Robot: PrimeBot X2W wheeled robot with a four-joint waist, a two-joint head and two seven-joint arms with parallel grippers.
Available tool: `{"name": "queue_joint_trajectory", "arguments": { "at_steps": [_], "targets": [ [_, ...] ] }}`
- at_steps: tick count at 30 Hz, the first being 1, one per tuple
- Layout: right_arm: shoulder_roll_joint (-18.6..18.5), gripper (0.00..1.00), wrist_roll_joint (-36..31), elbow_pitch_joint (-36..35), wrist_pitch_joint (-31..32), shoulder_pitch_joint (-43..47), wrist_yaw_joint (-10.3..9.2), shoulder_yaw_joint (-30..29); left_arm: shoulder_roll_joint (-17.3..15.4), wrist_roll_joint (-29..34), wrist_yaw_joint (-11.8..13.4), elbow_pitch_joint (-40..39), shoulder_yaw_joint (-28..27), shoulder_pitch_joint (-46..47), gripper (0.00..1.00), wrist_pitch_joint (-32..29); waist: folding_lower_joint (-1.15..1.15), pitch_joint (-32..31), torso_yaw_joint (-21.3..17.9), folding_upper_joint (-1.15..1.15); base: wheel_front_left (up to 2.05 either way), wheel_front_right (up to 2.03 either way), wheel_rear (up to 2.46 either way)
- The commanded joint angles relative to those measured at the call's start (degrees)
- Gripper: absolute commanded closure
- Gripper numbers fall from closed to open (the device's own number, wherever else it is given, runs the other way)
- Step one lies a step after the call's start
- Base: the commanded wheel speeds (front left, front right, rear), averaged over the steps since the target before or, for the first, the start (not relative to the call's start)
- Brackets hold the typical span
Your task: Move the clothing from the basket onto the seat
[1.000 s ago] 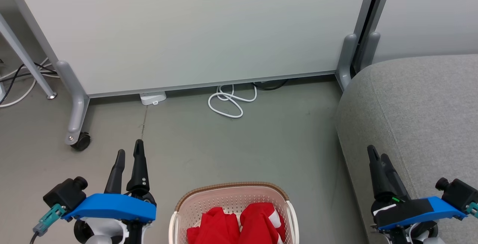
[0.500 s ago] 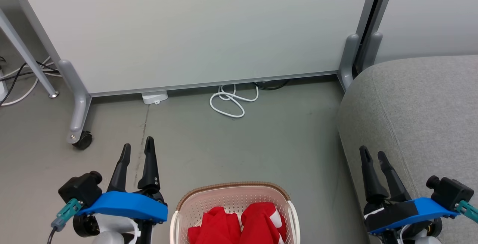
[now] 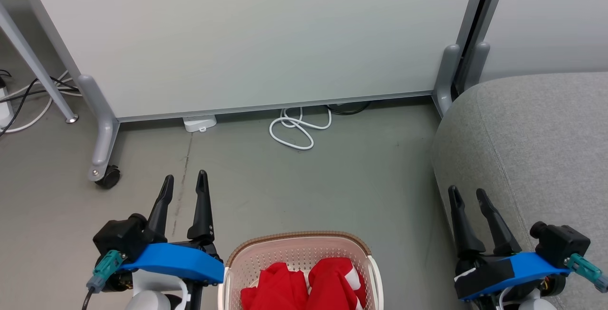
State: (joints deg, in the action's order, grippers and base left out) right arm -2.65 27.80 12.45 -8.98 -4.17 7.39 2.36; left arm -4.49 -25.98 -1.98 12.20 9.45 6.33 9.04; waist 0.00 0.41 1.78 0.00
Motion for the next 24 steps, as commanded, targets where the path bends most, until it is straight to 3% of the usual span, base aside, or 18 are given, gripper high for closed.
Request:
{"name": "queue_joint_trajectory", "arguments": {
  "at_steps": [1, 24],
  "targets": [
    [-0.29, 0.00, -1.61, -0.42, -0.64, -0.77, 0.11, 0.26, -0.44, 1.76, 0.27, -0.64, 0.33, 1.42, 0.00, 0.58, 0.00, -0.01, 0.06, 0.00, 0.00, 0.00, 0.00],
    [-0.33, 0.00, -13.41, -0.12, -3.59, -0.70, 0.14, 2.06, -0.44, 12.91, -0.13, 0.34, 2.39, 1.73, 0.00, 3.54, 0.00, -0.07, 0.75, 0.00, 0.00, 0.00, 0.00]
  ]
}}
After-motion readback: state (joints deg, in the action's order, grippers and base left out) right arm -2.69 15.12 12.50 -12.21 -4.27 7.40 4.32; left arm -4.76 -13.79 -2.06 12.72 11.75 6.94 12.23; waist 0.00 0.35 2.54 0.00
